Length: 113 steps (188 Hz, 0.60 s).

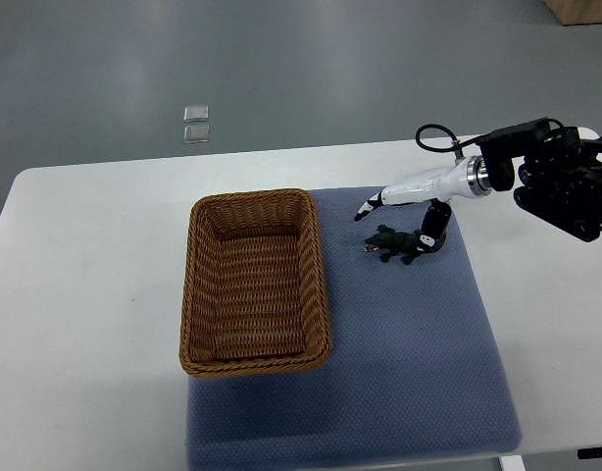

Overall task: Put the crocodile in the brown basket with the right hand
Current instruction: 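Lower the open right hand over the dark green toy crocodile, then close the right hand fingers around the crocodile's body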

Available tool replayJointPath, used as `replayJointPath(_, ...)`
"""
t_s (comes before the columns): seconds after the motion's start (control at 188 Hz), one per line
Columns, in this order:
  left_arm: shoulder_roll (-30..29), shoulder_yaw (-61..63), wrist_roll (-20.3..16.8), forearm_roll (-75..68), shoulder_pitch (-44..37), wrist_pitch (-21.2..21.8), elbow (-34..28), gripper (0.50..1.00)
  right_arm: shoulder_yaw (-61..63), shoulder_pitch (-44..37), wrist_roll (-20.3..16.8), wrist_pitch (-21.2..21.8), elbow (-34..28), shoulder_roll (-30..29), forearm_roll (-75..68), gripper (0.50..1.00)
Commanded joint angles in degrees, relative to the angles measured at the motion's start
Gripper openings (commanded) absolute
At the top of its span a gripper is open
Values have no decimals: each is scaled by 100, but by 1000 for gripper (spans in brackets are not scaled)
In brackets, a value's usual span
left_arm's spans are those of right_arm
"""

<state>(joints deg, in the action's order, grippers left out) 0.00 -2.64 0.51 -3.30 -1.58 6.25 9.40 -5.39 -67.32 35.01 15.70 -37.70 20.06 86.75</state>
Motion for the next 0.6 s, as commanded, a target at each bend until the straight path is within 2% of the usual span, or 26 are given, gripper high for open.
replayJointPath(0.0,0,0,2,-4,0,-1,0,1000,-216,9,-1,-111,70,-55,0,909)
replayJointPath(0.112,0,0,-7,-4,0,-1,0,1000,-278,52,-1,-181,245,-239,0,909)
replayJointPath(0.517,0,0,2,-4,0,-1,0,1000,-463,79,-1,-190,307,-248,9,905)
replayJointPath(0.597,0,0,2,5,0,-1,0,1000,-665,70,-1,-366,342,-248,9,897)
